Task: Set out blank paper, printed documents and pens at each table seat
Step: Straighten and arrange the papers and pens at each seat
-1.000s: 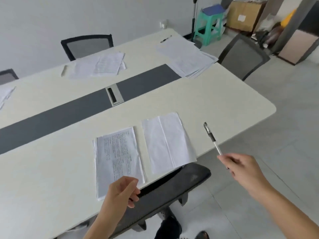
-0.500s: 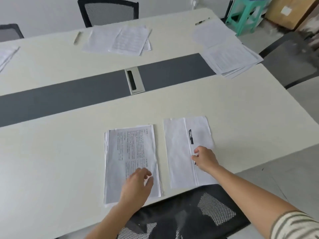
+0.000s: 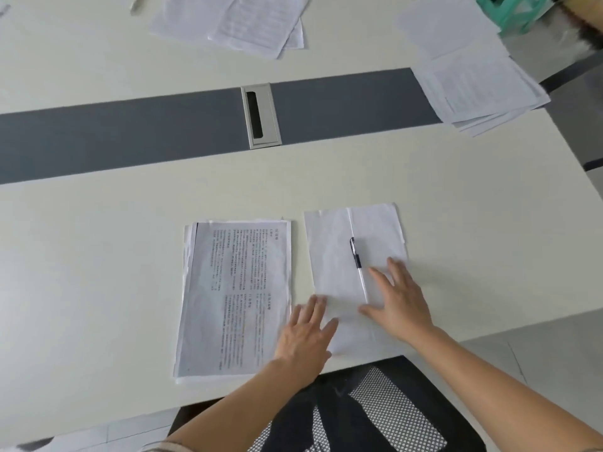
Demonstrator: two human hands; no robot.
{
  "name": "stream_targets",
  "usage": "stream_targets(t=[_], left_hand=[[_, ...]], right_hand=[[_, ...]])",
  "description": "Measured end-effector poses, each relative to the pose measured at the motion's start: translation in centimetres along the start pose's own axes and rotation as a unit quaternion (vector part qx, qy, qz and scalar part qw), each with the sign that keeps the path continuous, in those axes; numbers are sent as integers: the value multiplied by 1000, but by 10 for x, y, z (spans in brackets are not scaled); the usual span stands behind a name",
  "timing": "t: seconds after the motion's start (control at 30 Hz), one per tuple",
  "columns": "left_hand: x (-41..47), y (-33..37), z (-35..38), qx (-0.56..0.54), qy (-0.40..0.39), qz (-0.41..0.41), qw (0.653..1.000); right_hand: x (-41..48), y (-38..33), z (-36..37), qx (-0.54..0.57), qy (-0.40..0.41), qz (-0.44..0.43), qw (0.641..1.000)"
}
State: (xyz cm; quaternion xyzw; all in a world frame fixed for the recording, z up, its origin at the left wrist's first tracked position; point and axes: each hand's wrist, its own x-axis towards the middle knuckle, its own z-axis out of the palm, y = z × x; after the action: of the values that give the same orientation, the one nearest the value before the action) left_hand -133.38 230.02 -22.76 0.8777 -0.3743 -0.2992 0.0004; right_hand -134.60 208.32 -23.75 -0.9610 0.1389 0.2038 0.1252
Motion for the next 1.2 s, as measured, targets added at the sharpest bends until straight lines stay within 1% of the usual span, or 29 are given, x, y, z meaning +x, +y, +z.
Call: stream_targets(t=[0.07, 0.13, 0.17, 0.2, 0.23, 0.27, 0.3, 0.33, 0.37, 0.4, 0.43, 0.47, 0.5, 0.57, 0.67, 0.7, 0.73, 0.77, 0.8, 0.83, 0.87, 0.9, 0.93, 0.97, 1.0, 1.03, 1.13, 1.2], left_hand=[[0, 1, -1, 0, 1, -2, 1000], [-6, -5, -4, -34, 20, -19, 999], [-11, -13, -6, -70, 61, -47, 995], [-16, -24, -7, -112, 124, -90, 982], [-23, -39, -10, -154, 191, -150, 958], [-31, -56, -12, -188, 240, -223, 926], [-40, -75, -12, -216, 258, -296, 894], [-50, -93, -10, -239, 247, -356, 869], [-59, -109, -6, -259, 220, -397, 853], [-65, -119, -1, -272, 192, -418, 845], [-70, -123, 4, -277, 168, -421, 847], [-74, -124, 8, -275, 149, -415, 855], [-76, -121, 11, -272, 135, -406, 862], [-79, -115, 16, -278, 120, -394, 868], [-86, -106, 22, -292, 124, -383, 867], [-88, -105, 25, -300, 125, -382, 865], [-91, -105, 25, -314, 133, -386, 857], [-92, -106, 25, -337, 149, -390, 844], [-93, -109, 21, -374, 176, -397, 819], [-97, -112, 14, -432, 209, -407, 777], [-101, -116, 4, -506, 245, -407, 720], [-106, -122, -8, -584, 280, -386, 657], [-113, -128, -24, -647, 312, -348, 602], [-121, -134, -40, -689, 337, -304, 565], [-130, -139, -57, -709, 357, -262, 549], [-139, -142, -73, -713, 377, -231, 545], [-163, -142, -107, -683, 431, -175, 563], [-171, -135, -114, -664, 445, -166, 578]], right_hand=[[5, -1, -6, -8, -16, -1, 1000], [3, -5, -12, -14, -10, 6, 1000], [-1, -9, -16, -1, 16, 1, 1000], [-3, -15, -21, 30, 52, -14, 998], [-6, -23, -27, 87, 85, -35, 992], [-6, -36, -34, 169, 100, -47, 979], [-5, -53, -39, 264, 80, -44, 960], [-4, -71, -42, 355, 23, -24, 934], [-3, -90, -43, 436, -51, 4, 899], [1, -108, -38, 491, -119, 42, 862], [3, -125, -33, 517, -171, 79, 835], [7, -140, -26, 524, -202, 110, 820], [12, -153, -19, 526, -211, 122, 815], [21, -171, -12, 522, -209, 129, 817], [30, -180, -9, 527, -252, 165, 795], [32, -180, -8, 510, -248, 158, 808], [33, -180, -9, 475, -231, 132, 839], [32, -179, -13, 441, -209, 92, 868], [29, -180, -21, 415, -194, 48, 888], [25, -182, -29, 399, -185, -2, 898], [19, -184, -40, 386, -178, -49, 904], [14, -186, -50, 382, -170, -91, 904], [9, -188, -63, 384, -161, -126, 900], [5, -189, -75, 390, -149, -156, 895], [2, -190, -87, 398, -133, -181, 889], [-1, -190, -99, 412, -113, -202, 881], [-4, -189, -125, 476, -73, -233, 845], [-5, -189, -132, 494, -75, -244, 831]])
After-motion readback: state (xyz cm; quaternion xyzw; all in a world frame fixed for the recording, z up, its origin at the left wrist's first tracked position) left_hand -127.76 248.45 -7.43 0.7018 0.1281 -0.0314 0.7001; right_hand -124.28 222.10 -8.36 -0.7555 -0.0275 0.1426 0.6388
